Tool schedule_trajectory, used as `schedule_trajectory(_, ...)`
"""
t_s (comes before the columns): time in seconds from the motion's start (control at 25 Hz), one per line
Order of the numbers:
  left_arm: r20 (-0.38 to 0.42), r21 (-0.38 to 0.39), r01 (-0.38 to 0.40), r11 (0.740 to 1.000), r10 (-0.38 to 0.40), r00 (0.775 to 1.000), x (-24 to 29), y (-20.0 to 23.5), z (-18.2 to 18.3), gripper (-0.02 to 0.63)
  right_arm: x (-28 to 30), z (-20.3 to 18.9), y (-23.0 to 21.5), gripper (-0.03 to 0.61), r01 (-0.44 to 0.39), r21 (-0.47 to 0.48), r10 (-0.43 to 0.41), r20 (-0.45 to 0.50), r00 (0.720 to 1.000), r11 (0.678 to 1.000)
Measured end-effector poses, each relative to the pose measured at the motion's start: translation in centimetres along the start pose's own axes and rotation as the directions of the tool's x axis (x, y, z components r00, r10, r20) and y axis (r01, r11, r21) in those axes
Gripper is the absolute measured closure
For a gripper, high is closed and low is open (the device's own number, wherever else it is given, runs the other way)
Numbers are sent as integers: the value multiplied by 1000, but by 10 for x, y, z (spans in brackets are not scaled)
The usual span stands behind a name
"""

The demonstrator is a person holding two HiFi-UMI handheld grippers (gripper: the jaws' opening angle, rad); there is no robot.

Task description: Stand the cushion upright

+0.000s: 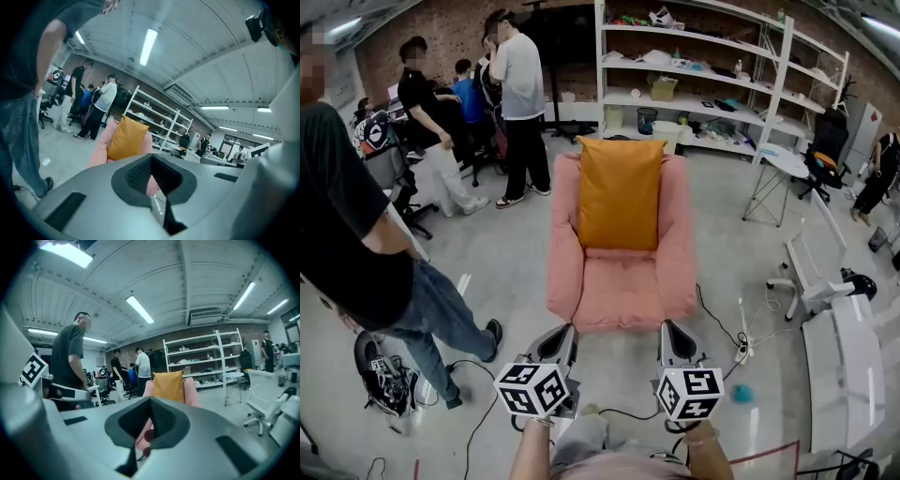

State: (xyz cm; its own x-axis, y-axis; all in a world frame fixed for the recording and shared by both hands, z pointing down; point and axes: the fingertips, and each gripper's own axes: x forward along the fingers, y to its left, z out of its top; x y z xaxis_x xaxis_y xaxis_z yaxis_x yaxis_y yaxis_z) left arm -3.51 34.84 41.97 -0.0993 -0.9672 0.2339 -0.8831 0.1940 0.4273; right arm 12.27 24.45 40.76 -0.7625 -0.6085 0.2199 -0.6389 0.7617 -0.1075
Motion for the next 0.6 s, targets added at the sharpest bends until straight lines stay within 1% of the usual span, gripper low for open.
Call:
schedule_trajectory(0.2,1,12,-5,1000,5,1000,-19,-31,-18,615,-30,-7,-7,563,-31,-12,31,-4,1000,999)
schedule_trajectory(0.28,-2,14,-19,1000,19,1000,-27,-39,-23,615,-42,-7,-7,563,-41,-5,41,-1,999,999)
schedule_trajectory(0.36,-5,18,-68,998,68,998,-34,-41,-27,616,-53,-4,-5,563,-53,-1,53,6,999,999)
schedule_trajectory(0.48,-4,32,-162,986,162,987,-43,-47,-36,615,-71,-1,-11,563,-59,-14,59,16,998,998)
schedule_trajectory(0.6,6,23,-196,980,196,981,-47,-60,-45,615,-86,-2,-23,563,-54,-33,55,23,998,998)
